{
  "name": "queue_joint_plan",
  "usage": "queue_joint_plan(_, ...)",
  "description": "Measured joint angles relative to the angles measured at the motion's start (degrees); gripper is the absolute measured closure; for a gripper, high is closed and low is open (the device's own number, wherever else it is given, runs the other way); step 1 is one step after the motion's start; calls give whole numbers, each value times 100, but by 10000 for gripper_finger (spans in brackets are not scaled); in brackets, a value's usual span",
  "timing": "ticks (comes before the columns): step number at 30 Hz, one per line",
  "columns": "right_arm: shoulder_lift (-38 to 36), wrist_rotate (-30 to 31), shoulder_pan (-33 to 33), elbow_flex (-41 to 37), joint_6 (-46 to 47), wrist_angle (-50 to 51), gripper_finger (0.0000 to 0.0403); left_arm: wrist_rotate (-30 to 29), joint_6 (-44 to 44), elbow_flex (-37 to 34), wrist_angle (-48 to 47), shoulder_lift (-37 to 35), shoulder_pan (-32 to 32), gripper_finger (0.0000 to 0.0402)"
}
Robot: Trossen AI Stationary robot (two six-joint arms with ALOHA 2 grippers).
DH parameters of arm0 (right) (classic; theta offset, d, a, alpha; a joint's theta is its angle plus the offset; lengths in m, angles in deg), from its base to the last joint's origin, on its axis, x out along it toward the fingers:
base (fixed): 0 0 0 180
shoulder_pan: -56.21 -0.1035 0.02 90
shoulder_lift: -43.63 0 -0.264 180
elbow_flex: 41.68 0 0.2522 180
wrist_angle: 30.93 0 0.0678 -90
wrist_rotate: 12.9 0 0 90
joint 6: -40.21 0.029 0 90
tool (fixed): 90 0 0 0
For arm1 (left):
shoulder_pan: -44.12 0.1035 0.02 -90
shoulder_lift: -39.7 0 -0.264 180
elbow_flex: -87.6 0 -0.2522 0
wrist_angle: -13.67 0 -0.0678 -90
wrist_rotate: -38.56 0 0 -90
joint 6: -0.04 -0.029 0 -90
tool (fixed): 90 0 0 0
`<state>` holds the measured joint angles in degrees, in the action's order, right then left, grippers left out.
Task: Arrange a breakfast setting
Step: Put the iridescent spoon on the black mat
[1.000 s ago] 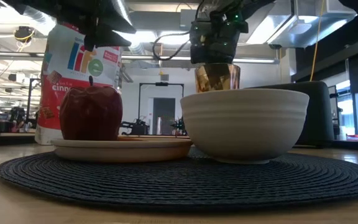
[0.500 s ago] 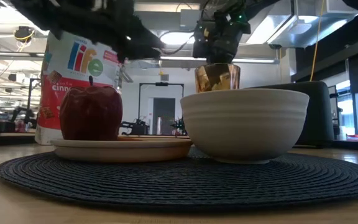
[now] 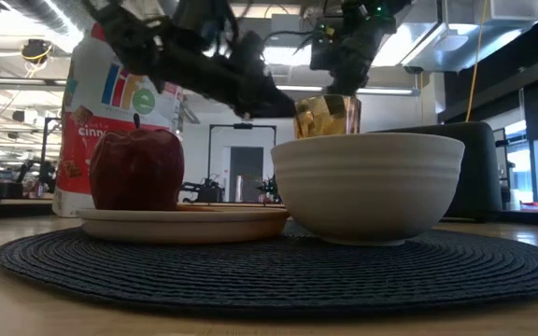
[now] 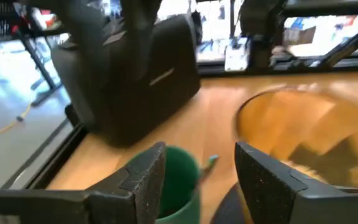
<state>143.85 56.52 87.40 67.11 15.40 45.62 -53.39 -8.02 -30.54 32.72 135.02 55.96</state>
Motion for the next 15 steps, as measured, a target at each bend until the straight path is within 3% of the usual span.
queue_joint_plan(6,-13,3,8,0,-104,603,260,401,-14,201,-182,268,254,238)
queue_joint_plan(15,-13,5,7,0,-270,602,260,636,-281,207,-434,268,290,280)
